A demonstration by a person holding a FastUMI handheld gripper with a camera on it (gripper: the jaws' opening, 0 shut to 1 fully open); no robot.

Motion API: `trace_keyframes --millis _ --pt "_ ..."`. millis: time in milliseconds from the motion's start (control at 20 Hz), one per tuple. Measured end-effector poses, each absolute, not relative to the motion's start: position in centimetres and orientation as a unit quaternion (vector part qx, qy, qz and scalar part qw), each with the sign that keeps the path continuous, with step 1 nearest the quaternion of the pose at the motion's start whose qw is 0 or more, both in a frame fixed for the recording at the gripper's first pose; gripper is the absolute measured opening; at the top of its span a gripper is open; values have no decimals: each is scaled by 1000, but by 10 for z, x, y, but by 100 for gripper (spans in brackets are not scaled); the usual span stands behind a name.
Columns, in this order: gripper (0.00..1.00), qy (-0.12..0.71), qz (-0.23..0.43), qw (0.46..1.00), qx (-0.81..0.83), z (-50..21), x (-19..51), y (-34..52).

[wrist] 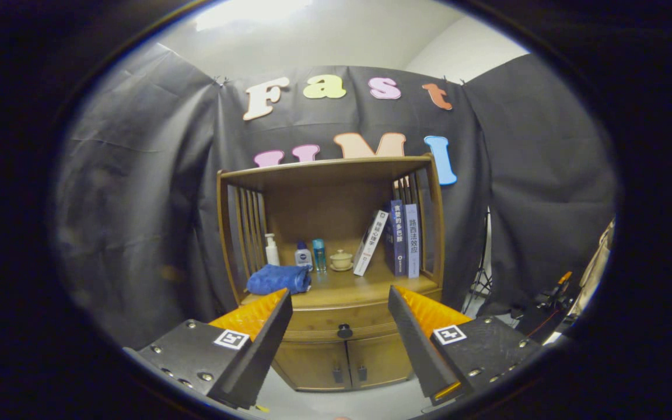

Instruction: Pull open the drawer, take out the items inside it, and place them on the countertop above the cabinet.

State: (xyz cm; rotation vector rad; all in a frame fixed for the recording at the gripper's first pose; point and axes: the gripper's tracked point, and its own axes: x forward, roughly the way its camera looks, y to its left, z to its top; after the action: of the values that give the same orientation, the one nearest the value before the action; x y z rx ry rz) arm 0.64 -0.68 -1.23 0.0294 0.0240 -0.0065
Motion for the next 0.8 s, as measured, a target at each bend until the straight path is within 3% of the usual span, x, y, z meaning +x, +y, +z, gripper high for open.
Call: trace_keyframes --millis 600,800 --pt "99 12 7 1000 -2 -40 24 -18" --pt "99 21 10 1000 -4 -85 57 -29"
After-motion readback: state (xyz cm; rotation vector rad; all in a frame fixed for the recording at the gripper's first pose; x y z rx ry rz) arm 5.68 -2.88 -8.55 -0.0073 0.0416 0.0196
